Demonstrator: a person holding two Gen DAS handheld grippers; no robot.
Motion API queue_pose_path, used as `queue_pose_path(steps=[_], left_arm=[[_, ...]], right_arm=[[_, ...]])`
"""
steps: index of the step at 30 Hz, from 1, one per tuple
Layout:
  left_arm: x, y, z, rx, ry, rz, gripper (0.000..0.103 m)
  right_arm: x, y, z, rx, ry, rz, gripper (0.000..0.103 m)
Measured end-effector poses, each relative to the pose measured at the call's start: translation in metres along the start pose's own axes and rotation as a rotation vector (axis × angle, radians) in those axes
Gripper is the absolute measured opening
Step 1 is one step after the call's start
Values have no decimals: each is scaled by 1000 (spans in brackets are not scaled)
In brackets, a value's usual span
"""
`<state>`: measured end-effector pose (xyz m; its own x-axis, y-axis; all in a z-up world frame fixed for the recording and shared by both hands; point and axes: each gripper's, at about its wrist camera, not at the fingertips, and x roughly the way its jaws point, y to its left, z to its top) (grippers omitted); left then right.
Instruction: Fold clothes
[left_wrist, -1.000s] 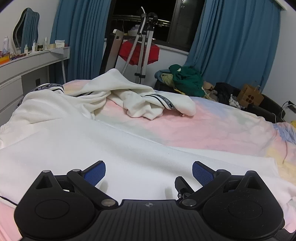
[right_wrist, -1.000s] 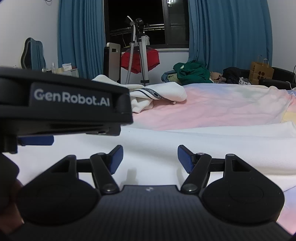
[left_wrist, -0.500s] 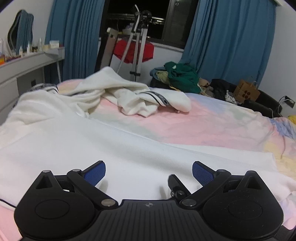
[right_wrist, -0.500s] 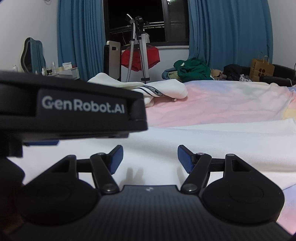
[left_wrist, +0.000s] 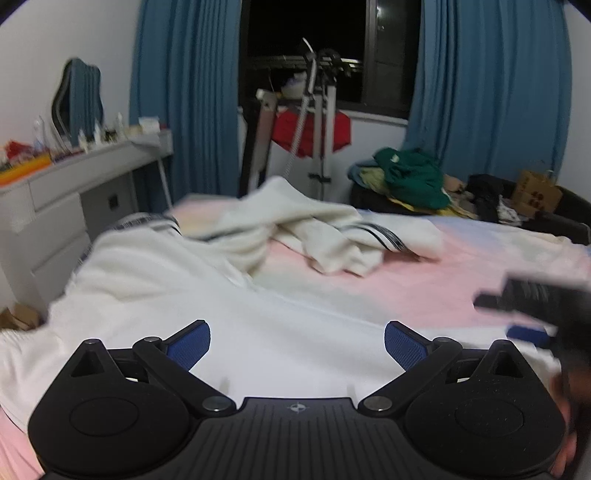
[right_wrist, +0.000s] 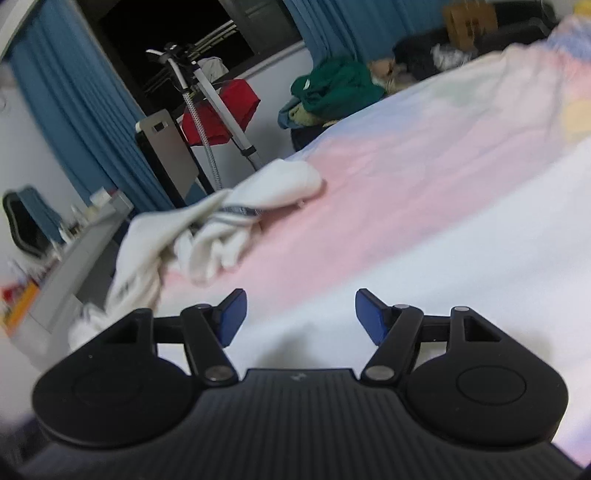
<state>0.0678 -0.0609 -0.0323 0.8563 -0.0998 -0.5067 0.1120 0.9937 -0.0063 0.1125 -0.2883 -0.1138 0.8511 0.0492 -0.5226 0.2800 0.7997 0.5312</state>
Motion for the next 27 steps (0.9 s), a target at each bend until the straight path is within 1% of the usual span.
queue_pose_path(steps=[3,6,7,10,11,12,13,14,15,16,17,18,23,27], left_arm=[[7,8,2,0,-31,-6,102],[20,17,1,-11,-45,-6,102],[25,20,0,-17,-39,-5,102],[42,28,-2,-39,-11,0,102],[48,31,-2,-46,-2,2,102],[53,34,-3,-53,8,4,102],[59,37,-3,-60,17,5,102],[65,40,-4,-67,26,7,102],[70,43,-5,-75,35,8,102],[76,45,-5,-82,45,10,102],[81,48,-6,-89,54,12,102],[82,50,-6,-93,51,17,102],[67,54,-1,-117,15,7,102],[60,53,2,-106,-2,-9,102]], right_arm=[[62,8,25,113,66,75,65],[126,21,38,194,101,139,64],[135,26,38,179,98,127,65],[160,41,39,136,89,92,60],[168,46,40,121,85,81,56],[176,51,40,107,82,69,53],[185,57,40,92,79,57,39],[193,62,41,77,75,46,28],[201,67,41,63,72,34,25],[210,72,42,48,69,23,20],[218,77,42,34,66,11,18],[219,79,46,21,54,-3,18],[150,61,92,-18,-88,-92,17],[94,45,145,-73,-195,-207,17]])
